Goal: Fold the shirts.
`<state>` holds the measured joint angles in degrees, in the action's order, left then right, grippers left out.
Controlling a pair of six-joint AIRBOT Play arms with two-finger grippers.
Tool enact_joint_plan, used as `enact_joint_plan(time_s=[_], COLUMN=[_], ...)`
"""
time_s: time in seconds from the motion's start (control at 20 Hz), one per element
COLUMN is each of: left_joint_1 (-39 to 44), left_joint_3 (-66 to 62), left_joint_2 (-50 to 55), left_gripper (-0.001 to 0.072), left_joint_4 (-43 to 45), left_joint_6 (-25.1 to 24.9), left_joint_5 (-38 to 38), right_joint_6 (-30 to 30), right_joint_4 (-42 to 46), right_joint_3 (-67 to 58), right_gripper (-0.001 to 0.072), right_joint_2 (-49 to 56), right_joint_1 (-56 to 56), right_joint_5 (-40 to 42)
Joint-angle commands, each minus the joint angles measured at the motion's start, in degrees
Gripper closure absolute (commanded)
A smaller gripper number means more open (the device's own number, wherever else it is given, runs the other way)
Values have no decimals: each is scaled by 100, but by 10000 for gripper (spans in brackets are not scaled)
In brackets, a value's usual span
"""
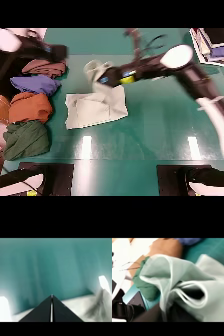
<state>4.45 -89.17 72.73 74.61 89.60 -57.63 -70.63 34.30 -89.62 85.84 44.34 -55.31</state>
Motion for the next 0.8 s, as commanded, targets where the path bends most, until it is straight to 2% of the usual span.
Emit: enact_joint_plan(time_s=[0.0,0.05,0.15,0.25,0.4,0.6,0.75], left_joint_1=[-848,-962,-1078,-1078,-1078,-1078,-1078], left_joint_3=[-7,0,0,0,0,0,2], left_joint_2=[-721,-774,-793,-791,-793,-791,-791], left_gripper=[682,682,681,681,681,681,681], left_joint_4=[345,343,345,317,269,258,208], left_joint_6=[-9,-9,-11,-166,-173,-308,-306], left_joint_5=[-247,-343,-603,-741,-844,-920,-857], right_joint_6=[778,778,743,446,164,74,-31], right_joint_4=[-321,-271,-262,-203,542,782,769], right_joint_3=[-573,-890,-1440,-1622,-1331,234,1563], right_gripper=[306,264,266,268,286,286,280], right_joint_2=[1008,1248,1611,1692,1523,914,417], right_joint_1=[872,946,881,584,-81,-1174,-2100], right_joint_5=[664,505,-210,-868,-1611,-1655,-1172])
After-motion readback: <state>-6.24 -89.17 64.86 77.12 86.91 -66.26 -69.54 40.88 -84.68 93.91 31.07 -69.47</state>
